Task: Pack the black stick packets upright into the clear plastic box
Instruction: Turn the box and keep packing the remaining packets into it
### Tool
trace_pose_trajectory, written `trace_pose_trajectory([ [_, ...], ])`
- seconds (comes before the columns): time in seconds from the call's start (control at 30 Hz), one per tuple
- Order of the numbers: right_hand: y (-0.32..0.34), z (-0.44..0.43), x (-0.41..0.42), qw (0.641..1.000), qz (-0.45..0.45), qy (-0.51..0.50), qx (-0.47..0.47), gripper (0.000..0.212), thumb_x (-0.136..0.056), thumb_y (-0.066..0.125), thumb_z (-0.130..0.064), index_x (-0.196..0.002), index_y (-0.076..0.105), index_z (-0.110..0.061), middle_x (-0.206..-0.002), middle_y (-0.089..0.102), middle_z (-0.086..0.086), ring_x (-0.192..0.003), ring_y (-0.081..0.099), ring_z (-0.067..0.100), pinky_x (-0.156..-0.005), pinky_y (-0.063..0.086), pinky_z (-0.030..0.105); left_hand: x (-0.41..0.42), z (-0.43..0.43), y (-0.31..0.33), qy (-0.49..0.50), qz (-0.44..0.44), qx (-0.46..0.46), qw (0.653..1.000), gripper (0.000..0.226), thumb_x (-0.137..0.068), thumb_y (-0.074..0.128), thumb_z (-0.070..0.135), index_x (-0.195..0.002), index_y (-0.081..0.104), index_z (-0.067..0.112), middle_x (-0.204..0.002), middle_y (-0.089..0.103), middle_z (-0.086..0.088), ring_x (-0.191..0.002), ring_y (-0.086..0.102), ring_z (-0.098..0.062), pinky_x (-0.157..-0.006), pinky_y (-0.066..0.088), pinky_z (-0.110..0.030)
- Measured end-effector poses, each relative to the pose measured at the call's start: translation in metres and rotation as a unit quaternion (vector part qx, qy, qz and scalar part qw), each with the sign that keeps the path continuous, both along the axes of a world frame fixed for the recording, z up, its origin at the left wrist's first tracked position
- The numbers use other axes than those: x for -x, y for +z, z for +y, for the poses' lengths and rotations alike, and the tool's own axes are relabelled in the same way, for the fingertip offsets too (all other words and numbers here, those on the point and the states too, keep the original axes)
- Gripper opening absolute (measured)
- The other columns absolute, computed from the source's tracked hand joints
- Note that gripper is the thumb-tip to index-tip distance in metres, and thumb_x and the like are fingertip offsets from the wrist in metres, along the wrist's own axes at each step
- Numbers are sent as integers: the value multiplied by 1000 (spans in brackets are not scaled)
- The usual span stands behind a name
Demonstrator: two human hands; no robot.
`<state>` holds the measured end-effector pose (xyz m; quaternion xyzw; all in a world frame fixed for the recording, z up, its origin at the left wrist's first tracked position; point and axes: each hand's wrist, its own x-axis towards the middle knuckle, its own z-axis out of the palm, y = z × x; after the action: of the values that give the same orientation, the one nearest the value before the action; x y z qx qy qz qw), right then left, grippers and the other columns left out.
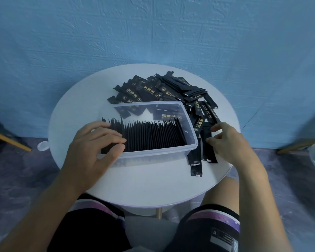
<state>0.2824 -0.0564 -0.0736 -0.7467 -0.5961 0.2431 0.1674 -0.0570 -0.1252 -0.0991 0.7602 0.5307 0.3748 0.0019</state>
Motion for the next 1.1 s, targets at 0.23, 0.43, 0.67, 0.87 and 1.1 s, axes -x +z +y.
trace_pose_trajectory([
  [0.23, 0, -6, 4, 997, -67, -11, 21, 39, -88, 71, -47, -104, 57, -15, -95, 63, 2, -92, 57, 29, -73, 39, 34, 1, 1, -2, 1, 4, 3, 1000, 37, -98, 50, 41, -97, 79, 18, -102, 73, 9, -120, 57, -21, -99, 47, -52],
  [0.43, 7, -6, -1, 996, -77, 3, 52, 29, -86, 74, -38, -93, 58, -13, -86, 66, 4, -85, 59, 26, -56, 33, 28, 1, 1, -2, -1, 7, -2, 1000, 38, -98, 49, 41, -97, 79, 17, -102, 73, 7, -118, 57, -21, -99, 47, -52],
  [0.67, 13, -5, -12, 999, 34, 23, -3, 25, -88, 74, -32, -105, 58, -26, -88, 70, -2, -82, 66, 24, -74, 50, 36, 1, 1, -2, 0, 1, -3, 1000, 37, -98, 50, 40, -97, 79, 17, -101, 73, 8, -118, 57, -21, -98, 47, -51],
  [0.87, 47, -9, 19, 963, 209, 128, -110, 9, -90, 74, -23, -91, 65, -24, -70, 59, -2, -63, 52, 16, -66, 45, 36, 0, 0, -1, 3, -7, 6, 1000, 36, -97, 50, 41, -97, 79, 20, -102, 72, 11, -120, 55, -17, -100, 46, -45],
  [1.1, 55, 2, 88, 937, 251, 223, -97, 15, -90, 73, -27, -94, 62, -19, -65, 52, -9, -55, 47, 10, -61, 39, 28, -1, -1, 1, -2, -18, 10, 1000, 36, -97, 51, 43, -97, 79, 21, -102, 72, 12, -119, 54, -14, -102, 47, -47],
])
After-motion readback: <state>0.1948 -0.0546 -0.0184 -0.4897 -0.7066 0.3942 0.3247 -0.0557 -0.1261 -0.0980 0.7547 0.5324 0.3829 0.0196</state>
